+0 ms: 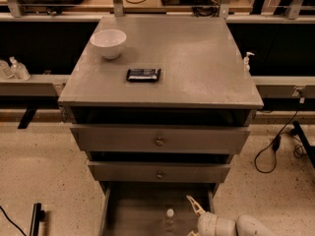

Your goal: Pick water bottle from bottom drawer and place on counter

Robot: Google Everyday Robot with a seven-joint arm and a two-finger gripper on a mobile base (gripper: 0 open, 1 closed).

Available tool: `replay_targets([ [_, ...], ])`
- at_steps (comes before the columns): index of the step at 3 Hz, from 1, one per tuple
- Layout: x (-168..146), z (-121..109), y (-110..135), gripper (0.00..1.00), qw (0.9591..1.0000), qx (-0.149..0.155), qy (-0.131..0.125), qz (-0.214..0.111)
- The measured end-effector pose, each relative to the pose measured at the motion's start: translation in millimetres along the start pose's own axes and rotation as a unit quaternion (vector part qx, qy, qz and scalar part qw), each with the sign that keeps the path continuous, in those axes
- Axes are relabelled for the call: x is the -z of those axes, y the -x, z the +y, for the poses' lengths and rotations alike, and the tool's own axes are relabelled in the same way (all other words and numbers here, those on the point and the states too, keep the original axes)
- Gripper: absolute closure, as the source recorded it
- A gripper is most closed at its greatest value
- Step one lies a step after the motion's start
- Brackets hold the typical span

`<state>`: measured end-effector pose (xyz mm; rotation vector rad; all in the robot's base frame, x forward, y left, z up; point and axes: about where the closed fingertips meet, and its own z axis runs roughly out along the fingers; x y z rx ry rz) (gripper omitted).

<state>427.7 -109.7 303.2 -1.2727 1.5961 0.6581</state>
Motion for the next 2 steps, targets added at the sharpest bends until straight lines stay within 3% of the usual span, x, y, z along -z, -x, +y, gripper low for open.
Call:
replay_targets([
  [2, -31, -11, -19, 0.00, 0.9982, -0.053, -0.022, -0.014],
])
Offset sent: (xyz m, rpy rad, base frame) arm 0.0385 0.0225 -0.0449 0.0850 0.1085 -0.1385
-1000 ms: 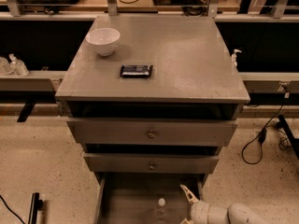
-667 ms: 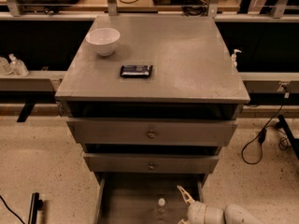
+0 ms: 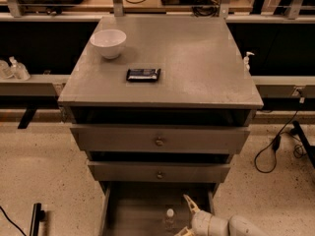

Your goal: Pick water bottle from bottom drawer and place on counter

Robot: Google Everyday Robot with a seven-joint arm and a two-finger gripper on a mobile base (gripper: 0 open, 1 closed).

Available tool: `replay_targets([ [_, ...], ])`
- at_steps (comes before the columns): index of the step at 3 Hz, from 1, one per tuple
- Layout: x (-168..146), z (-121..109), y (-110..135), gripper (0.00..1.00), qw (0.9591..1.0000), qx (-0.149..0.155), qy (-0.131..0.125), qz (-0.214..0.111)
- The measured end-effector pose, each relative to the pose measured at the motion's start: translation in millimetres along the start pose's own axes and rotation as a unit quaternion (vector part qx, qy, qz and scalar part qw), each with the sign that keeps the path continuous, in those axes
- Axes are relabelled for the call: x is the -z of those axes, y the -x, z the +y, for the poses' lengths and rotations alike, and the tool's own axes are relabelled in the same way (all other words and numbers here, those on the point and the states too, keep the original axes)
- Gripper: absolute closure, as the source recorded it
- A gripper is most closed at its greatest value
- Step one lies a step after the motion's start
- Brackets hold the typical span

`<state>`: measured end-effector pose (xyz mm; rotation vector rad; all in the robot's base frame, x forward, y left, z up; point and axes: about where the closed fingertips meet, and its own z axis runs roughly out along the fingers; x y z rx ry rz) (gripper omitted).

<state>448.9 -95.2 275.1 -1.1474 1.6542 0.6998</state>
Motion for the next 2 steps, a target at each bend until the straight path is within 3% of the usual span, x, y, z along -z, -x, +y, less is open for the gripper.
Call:
replay_targets([
  [2, -39, -3, -9, 0.34, 0.9991, -0.042, -0.004, -0.001],
])
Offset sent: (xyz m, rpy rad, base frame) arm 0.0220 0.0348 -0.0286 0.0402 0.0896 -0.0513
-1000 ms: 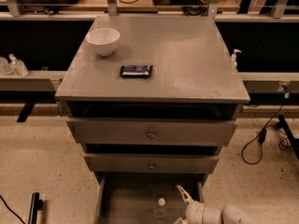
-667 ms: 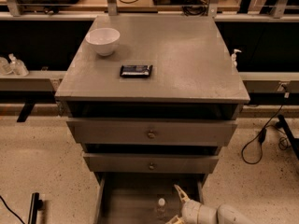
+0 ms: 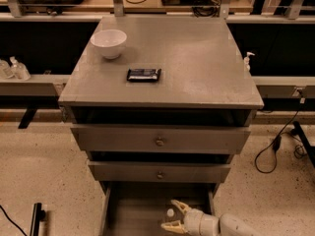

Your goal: Pick water bottle from bottom drawer and place on counter

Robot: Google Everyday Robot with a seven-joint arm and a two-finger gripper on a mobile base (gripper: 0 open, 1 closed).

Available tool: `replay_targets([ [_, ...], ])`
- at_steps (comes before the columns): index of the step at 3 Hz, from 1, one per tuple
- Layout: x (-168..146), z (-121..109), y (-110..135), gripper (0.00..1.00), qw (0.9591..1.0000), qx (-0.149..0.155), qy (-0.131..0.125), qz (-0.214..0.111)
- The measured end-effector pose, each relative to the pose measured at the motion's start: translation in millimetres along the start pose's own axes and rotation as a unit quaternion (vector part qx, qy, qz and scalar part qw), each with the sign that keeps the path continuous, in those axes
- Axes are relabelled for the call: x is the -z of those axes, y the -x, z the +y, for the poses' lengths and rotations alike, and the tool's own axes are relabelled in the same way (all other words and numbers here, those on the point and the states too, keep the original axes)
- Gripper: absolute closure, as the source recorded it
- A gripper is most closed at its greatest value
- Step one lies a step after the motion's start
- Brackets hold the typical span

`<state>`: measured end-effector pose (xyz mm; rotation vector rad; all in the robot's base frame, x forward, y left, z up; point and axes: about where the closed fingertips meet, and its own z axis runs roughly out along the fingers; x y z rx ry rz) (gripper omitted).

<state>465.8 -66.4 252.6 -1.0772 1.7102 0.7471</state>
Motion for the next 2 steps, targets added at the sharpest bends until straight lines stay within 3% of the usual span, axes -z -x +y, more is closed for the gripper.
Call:
replay_targets([
  [2, -12.0, 0.1, -12.1, 0.43, 0.9997, -0.020, 0.004, -0.013],
])
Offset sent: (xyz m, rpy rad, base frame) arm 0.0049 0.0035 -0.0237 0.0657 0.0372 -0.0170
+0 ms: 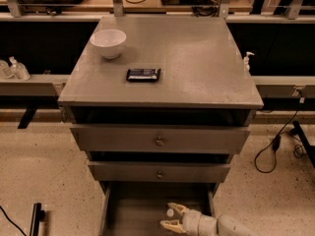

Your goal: Pick water bottle from bottom drawer and place on counter

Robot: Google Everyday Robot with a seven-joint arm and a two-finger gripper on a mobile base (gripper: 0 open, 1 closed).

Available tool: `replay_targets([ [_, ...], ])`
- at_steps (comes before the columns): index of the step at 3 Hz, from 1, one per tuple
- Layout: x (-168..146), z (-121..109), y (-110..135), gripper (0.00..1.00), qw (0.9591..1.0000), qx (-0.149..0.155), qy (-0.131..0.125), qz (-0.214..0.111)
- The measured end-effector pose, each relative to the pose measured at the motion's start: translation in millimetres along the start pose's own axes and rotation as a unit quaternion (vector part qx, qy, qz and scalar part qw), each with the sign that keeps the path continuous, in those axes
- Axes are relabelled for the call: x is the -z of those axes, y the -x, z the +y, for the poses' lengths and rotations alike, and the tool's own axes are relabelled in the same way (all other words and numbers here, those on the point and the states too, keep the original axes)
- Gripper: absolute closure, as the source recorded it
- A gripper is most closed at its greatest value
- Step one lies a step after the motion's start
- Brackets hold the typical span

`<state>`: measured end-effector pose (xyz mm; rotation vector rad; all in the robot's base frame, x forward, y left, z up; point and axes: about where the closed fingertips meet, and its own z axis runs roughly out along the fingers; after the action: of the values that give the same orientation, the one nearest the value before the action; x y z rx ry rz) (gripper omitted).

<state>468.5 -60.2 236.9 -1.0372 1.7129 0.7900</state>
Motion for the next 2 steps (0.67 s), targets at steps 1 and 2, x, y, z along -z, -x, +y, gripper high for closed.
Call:
replay_targets([
  [1, -1.5, -4.0, -5.7, 0.69, 0.9998, -0.014, 0.001, -0.014],
  [2, 2.8, -4.4, 2.4, 0.92, 0.9990, -0.019, 0.010, -0.039],
])
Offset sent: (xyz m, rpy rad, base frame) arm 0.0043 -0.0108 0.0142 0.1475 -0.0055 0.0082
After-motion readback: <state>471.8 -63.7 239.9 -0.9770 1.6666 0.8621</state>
